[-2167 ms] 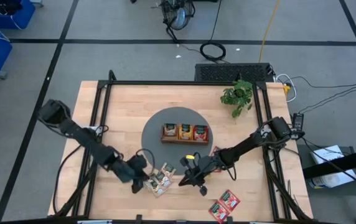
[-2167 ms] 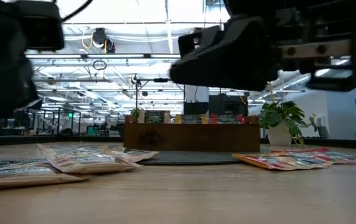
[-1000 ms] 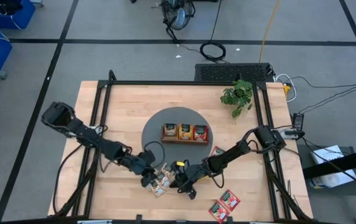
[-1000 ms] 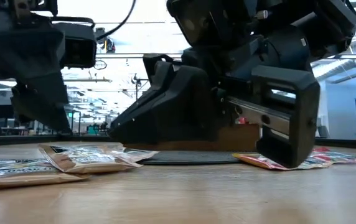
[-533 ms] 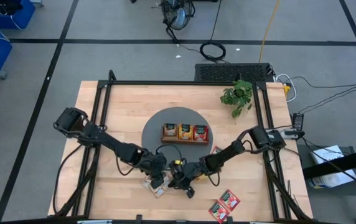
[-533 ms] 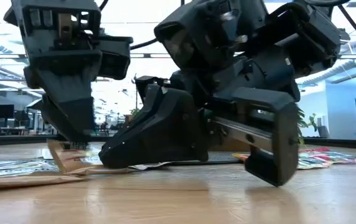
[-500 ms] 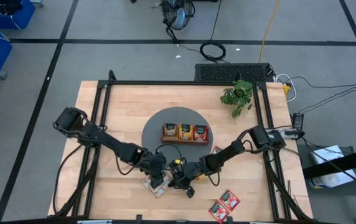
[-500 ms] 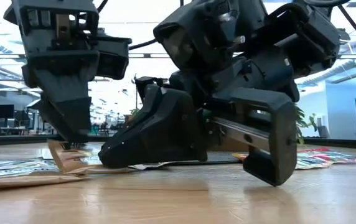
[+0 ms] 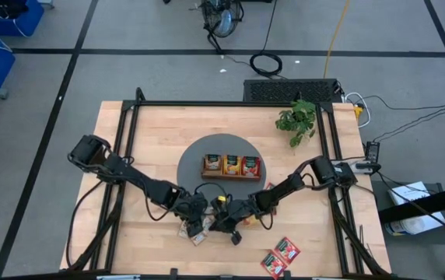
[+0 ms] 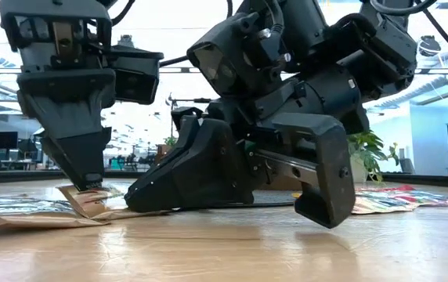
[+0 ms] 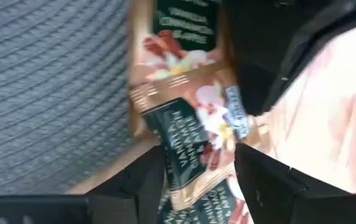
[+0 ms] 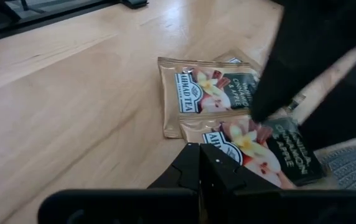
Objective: Pick & Place Tea
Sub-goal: Put the light brown tea sachet into the left section of the wooden organizer
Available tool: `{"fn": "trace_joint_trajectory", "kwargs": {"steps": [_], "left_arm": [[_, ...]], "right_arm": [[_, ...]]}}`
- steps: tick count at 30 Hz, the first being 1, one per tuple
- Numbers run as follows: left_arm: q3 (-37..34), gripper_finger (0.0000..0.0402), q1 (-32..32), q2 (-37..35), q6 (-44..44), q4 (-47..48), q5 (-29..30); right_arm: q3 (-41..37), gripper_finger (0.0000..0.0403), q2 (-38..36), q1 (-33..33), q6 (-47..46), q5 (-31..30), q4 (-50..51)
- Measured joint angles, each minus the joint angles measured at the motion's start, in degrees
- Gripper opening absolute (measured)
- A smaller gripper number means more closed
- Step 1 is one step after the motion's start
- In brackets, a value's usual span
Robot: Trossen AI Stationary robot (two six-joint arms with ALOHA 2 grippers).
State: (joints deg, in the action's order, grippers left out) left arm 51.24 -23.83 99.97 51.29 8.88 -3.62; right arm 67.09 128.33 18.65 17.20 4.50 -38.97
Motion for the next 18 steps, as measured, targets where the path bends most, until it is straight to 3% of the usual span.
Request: {"fn": "trace_joint_trajectory", "kwargs": {"steps": [5, 14, 18], "left_arm": [[0.0, 0.0173, -0.03, 0.17, -0.73, -0.46, 1.02], [-0.02, 0.0016, 0.56, -0.47, -4.73, -4.65, -1.62], [-0.02, 0.0015, 0.56, -0.49, -5.14, -5.07, -2.2]], "right_arm": [[-0.02, 0.0, 0.0, -0.19, -0.93, -0.03, 0.28], [-0.02, 0.0, 0.01, -0.19, -1.09, -0.14, 0.61], [-0.02, 0.0, 0.02, -0.19, -1.1, -0.12, 0.65]]}}
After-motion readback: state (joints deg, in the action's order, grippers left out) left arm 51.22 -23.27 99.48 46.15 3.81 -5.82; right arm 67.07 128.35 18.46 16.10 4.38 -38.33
